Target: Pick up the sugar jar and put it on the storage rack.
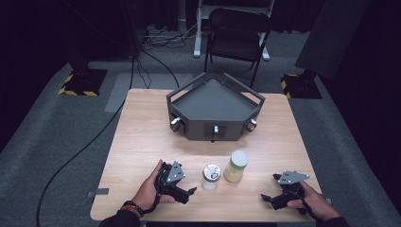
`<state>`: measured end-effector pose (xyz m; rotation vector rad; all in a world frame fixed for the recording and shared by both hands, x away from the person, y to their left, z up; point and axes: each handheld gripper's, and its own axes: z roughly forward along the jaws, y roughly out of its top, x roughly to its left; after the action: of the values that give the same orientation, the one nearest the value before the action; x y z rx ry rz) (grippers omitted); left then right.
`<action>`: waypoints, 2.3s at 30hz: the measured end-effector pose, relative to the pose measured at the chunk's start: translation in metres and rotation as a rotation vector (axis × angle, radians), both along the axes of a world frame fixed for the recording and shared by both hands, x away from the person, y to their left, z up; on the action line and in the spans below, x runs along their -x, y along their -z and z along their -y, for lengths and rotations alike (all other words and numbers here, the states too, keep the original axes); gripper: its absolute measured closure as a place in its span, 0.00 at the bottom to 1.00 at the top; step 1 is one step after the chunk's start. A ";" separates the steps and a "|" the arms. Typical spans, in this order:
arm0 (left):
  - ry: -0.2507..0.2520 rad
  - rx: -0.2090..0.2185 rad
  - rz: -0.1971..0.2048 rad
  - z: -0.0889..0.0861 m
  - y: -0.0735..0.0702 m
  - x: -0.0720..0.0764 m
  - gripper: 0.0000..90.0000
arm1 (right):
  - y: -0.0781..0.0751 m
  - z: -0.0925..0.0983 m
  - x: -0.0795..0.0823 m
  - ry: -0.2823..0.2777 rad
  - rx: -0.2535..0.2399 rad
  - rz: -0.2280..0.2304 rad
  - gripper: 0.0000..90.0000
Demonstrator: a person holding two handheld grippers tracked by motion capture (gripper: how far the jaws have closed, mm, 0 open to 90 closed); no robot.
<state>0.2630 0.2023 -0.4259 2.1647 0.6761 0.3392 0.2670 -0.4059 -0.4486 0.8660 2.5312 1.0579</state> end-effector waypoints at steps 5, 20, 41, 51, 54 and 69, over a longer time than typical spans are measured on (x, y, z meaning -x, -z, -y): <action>0.006 0.003 0.002 0.003 0.000 -0.001 0.01 | 0.000 0.000 0.000 0.000 0.000 0.000 0.00; 0.054 0.018 -0.013 0.025 0.003 -0.014 0.01 | 0.000 0.000 0.000 0.000 0.000 0.000 0.00; 0.072 0.033 -0.036 0.042 0.007 -0.027 0.02 | 0.000 -0.001 0.000 0.001 0.000 0.000 0.00; 0.074 0.061 -0.069 0.046 0.011 -0.034 0.03 | 0.000 -0.001 0.000 0.001 0.000 0.000 0.00; 0.079 0.065 -0.082 0.047 0.013 -0.037 0.03 | 0.000 -0.001 0.000 0.001 0.000 0.000 0.00; 0.115 0.167 -0.127 0.043 0.022 -0.052 0.20 | 0.000 -0.001 0.000 0.002 0.000 0.000 0.00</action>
<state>0.3154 0.1594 -0.4476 2.0668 0.6243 0.0815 0.2670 -0.4050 -0.4486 0.8676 2.5297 1.0577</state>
